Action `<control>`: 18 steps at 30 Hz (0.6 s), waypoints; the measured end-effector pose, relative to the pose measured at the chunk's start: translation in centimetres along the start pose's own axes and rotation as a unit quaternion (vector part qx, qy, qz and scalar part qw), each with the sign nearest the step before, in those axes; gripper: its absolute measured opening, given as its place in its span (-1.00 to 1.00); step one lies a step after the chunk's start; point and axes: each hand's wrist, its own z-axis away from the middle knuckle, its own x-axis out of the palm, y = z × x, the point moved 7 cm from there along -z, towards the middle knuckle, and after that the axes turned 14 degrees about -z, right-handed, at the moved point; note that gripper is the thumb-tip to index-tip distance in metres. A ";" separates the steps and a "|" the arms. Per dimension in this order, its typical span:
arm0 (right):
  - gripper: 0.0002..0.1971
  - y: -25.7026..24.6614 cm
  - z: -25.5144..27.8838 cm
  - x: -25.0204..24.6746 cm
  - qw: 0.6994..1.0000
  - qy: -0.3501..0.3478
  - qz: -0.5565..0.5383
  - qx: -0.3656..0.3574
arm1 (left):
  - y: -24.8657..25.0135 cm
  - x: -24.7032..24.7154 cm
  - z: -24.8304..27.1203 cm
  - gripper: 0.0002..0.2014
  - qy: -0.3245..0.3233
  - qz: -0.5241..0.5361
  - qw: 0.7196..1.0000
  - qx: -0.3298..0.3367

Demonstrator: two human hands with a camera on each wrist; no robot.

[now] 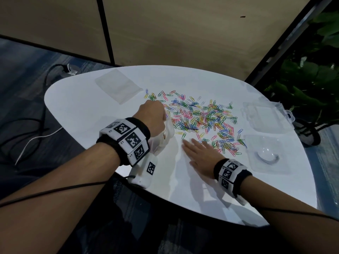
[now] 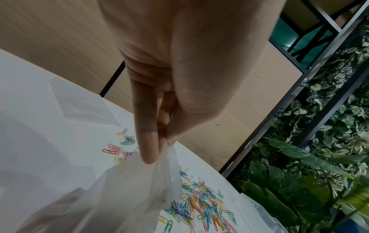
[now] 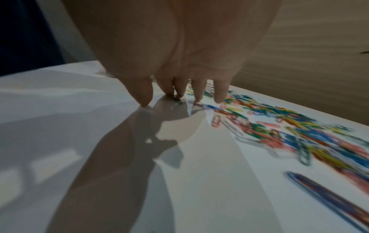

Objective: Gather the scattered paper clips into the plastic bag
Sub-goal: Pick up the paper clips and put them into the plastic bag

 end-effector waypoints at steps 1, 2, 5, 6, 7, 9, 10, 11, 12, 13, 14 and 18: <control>-0.36 1.1 -0.1 -0.2 1.000 0.002 0.002 0.030 | 0.0 0.0 0.0 -0.78 -0.002 -0.004 1.000 0.001; -0.37 2.3 -0.2 -0.4 0.998 0.005 -0.006 0.063 | -0.1 0.1 0.0 -0.78 -0.005 -0.008 1.000 0.002; -0.40 5.2 -0.4 -0.8 0.986 0.010 -0.055 0.160 | -0.6 0.4 -0.1 -0.78 -0.010 -0.017 1.000 -0.001; -0.41 5.8 -0.5 -0.7 0.980 0.009 -0.079 0.185 | -0.7 0.5 -0.1 -0.79 -0.013 -0.022 1.000 -0.004; -0.41 6.0 -0.7 -0.5 0.974 0.008 -0.102 0.201 | -0.9 0.6 -0.2 -0.81 -0.016 -0.027 0.999 -0.008; -0.40 5.9 -1.3 -0.7 0.971 0.034 -0.125 0.202 | -1.3 0.9 -0.4 -0.83 -0.022 -0.035 0.999 -0.019; -0.42 5.7 -1.6 -1.2 0.972 0.060 -0.125 0.191 | -1.4 1.0 -0.4 -0.83 -0.024 -0.038 0.999 -0.023; -0.47 5.5 -1.8 -1.7 0.972 0.087 -0.121 0.180 | -1.4 1.2 -0.4 -0.82 -0.025 -0.040 0.999 -0.024; -0.55 5.4 -1.9 -2.2 0.972 0.111 -0.118 0.170 | -1.4 1.3 -0.4 -0.81 -0.025 -0.041 0.999 -0.023; -0.64 5.3 -1.9 -2.5 0.971 0.126 -0.117 0.164 | -1.3 1.4 -0.4 -0.81 -0.026 -0.043 0.999 -0.022; -0.73 5.4 -1.9 -2.8 0.970 0.135 -0.116 0.163 | -1.1 1.5 -0.4 -0.81 -0.026 -0.045 0.998 -0.020; -0.79 6.5 -1.2 -3.9 0.957 0.187 -0.150 0.165 | -0.8 1.6 -0.2 -0.81 -0.026 -0.061 0.998 -0.014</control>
